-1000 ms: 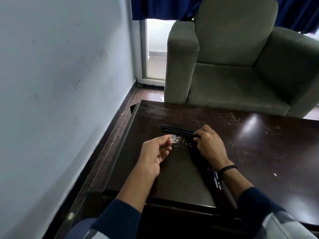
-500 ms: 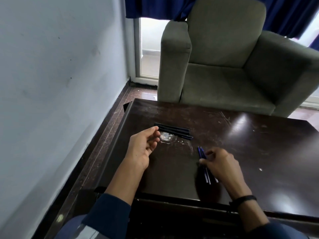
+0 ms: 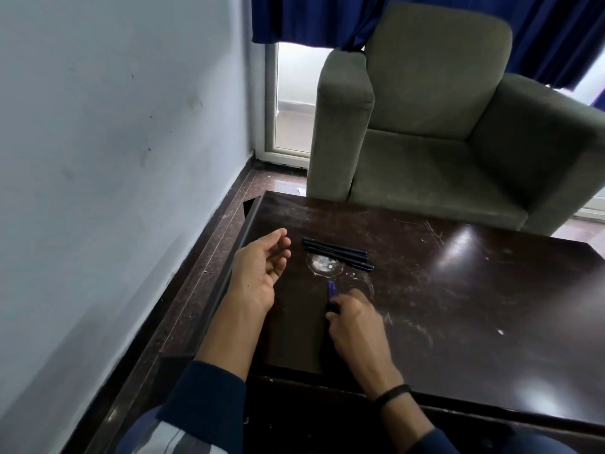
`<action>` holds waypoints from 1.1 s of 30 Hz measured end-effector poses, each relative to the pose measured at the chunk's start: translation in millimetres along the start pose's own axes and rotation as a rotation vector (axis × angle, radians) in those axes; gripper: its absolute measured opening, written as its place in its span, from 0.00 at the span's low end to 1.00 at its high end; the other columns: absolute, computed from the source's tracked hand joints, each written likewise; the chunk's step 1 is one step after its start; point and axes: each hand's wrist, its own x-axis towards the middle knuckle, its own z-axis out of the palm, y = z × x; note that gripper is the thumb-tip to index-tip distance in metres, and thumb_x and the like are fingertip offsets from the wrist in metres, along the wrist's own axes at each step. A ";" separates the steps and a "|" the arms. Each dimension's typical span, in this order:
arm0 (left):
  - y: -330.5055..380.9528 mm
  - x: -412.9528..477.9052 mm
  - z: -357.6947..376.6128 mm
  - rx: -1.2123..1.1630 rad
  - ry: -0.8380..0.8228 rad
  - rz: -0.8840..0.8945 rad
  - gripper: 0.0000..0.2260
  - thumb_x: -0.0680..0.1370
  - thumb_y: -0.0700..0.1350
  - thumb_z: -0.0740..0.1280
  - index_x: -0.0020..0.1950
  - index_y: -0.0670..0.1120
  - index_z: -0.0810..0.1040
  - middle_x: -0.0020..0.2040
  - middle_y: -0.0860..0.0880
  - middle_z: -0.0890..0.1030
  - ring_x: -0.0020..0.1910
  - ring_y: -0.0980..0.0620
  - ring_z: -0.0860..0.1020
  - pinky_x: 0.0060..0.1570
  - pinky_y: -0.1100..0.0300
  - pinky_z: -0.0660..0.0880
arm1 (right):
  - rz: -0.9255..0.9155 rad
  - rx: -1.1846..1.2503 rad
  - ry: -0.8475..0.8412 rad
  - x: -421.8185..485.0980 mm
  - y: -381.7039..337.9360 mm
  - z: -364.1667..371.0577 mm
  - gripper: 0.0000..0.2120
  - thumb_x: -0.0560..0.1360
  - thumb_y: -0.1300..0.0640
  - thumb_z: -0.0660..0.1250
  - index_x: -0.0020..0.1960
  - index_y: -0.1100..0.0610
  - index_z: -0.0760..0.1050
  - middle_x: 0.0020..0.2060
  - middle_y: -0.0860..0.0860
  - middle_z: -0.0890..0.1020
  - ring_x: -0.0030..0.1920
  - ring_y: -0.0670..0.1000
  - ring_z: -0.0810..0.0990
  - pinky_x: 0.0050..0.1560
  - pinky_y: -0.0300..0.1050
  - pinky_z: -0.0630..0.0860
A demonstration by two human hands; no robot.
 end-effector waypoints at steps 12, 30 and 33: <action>15.5 9.2 -14.7 -0.080 0.065 0.000 0.04 0.78 0.42 0.71 0.51 0.44 0.85 0.40 0.50 0.84 0.38 0.55 0.80 0.39 0.65 0.75 | -0.076 0.128 0.016 13.3 -66.3 35.3 0.12 0.81 0.53 0.66 0.61 0.56 0.79 0.57 0.53 0.78 0.54 0.56 0.81 0.55 0.50 0.77; 14.0 7.7 -13.3 -0.086 0.062 -0.008 0.04 0.77 0.42 0.72 0.50 0.44 0.85 0.40 0.50 0.85 0.38 0.56 0.81 0.40 0.64 0.76 | -0.302 -0.255 -0.165 152.5 49.6 -24.2 0.15 0.82 0.52 0.66 0.67 0.49 0.80 0.62 0.47 0.79 0.61 0.54 0.75 0.62 0.54 0.74; 12.7 6.1 -12.2 -0.082 0.056 -0.006 0.04 0.77 0.41 0.72 0.50 0.44 0.85 0.40 0.50 0.85 0.39 0.55 0.81 0.42 0.64 0.76 | -0.349 -0.217 -0.223 145.0 57.0 -34.3 0.14 0.80 0.55 0.69 0.64 0.47 0.81 0.61 0.44 0.80 0.62 0.52 0.76 0.62 0.54 0.74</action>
